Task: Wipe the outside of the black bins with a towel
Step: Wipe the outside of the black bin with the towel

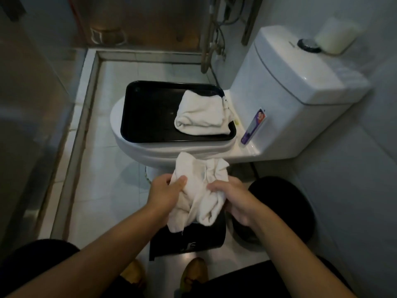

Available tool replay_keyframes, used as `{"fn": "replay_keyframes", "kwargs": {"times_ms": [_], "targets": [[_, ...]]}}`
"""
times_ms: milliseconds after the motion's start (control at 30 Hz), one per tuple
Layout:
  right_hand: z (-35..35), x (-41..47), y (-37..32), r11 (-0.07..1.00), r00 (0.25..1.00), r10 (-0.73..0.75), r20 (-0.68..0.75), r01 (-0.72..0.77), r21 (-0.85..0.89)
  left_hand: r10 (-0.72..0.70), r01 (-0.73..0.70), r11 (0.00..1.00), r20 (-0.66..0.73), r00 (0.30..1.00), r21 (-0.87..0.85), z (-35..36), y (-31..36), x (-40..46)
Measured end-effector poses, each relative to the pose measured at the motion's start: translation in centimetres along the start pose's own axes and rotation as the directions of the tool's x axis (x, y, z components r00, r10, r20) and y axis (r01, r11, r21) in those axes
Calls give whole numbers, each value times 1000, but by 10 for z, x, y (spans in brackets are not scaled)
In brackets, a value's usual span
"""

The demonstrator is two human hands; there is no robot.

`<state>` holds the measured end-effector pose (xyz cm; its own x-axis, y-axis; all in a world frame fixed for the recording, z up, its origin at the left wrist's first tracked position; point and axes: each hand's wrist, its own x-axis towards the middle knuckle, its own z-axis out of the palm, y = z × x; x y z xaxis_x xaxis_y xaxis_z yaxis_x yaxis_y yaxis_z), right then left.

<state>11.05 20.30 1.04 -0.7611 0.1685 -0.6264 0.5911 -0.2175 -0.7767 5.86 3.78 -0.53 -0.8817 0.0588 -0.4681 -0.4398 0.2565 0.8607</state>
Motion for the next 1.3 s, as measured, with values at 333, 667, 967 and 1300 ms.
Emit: {"fn": "replay_keyframes", "kwargs": {"times_ms": [333, 667, 967, 1300], "targets": [[3, -4, -4, 989, 997, -78, -10, 76, -125, -18, 18, 1000, -49, 999, 7, 1, 1, -7], [-4, -7, -19, 987, 983, -158, -93, 160, 11, -33, 33, 999, -157, 987, -3, -7, 21, 2], [-10, -8, -25, 977, 980, -193, 43, 196, -86, 55, -61, 997, -138, 989, -46, -15, 31, 6], [3, -14, -41, 955, 974, -167, -152, 198, 222, 292, -271, 946, -107, 950, 177, -4, 32, 8]]}}
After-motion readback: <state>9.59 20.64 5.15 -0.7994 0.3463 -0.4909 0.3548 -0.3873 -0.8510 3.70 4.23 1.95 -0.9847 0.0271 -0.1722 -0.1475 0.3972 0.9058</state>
